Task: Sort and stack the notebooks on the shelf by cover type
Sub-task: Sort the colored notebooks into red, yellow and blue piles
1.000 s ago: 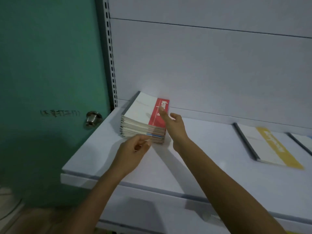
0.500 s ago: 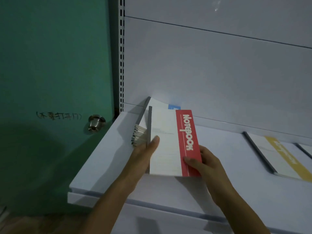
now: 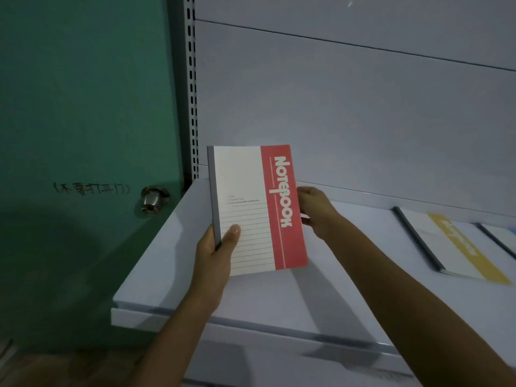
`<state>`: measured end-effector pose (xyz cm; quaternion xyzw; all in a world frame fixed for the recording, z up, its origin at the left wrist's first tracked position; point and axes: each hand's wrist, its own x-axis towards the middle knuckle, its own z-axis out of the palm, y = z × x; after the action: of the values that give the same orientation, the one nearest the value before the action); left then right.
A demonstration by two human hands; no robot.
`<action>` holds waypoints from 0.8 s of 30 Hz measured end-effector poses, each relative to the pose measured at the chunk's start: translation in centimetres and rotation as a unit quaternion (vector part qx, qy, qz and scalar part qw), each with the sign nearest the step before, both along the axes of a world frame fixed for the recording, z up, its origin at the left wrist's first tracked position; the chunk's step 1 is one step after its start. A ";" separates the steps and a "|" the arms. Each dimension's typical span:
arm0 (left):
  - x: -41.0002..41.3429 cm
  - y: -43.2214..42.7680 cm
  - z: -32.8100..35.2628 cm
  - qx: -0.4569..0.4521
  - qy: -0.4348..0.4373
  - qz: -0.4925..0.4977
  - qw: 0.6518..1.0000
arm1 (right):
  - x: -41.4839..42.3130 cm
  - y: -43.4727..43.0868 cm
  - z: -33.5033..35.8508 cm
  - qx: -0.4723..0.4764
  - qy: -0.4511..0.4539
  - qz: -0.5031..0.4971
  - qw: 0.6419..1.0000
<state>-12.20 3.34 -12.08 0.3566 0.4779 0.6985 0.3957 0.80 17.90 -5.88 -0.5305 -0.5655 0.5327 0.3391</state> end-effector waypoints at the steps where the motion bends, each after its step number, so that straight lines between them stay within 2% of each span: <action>1: -0.1 0.0 0.0 0.001 -0.002 -0.001 1.000 | -0.3 -0.1 -0.3 -0.006 -0.007 0.008 1.000; 5: -0.1 0.0 0.3 0.004 -0.001 -0.022 1.000 | 1.9 -0.8 -1.1 -0.004 -0.028 0.012 1.000; 9: 1.1 0.2 0.7 0.012 0.050 -0.050 0.997 | 7.6 -0.9 -0.8 0.001 0.083 -0.066 0.994; 12: 3.5 1.2 1.4 0.019 0.086 -0.088 0.992 | 11.9 -1.3 -0.1 0.069 0.122 -0.163 0.977; 16: 7.4 3.7 1.6 -0.010 0.100 -0.122 0.987 | 16.7 -2.0 1.0 0.231 0.095 -0.251 0.935; 19: 10.4 6.1 1.0 -0.062 0.121 -0.132 0.982 | 20.3 -2.8 1.2 0.336 0.007 -0.268 0.903; 24: 14.1 9.8 0.2 -0.110 0.181 -0.117 0.970 | 25.2 -4.2 -0.2 0.398 -0.066 -0.275 0.873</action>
<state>1.91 13.14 -11.90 0.4845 0.5705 0.5140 0.4190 25.95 13.74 -6.10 -0.5187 -0.5816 0.1116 0.6166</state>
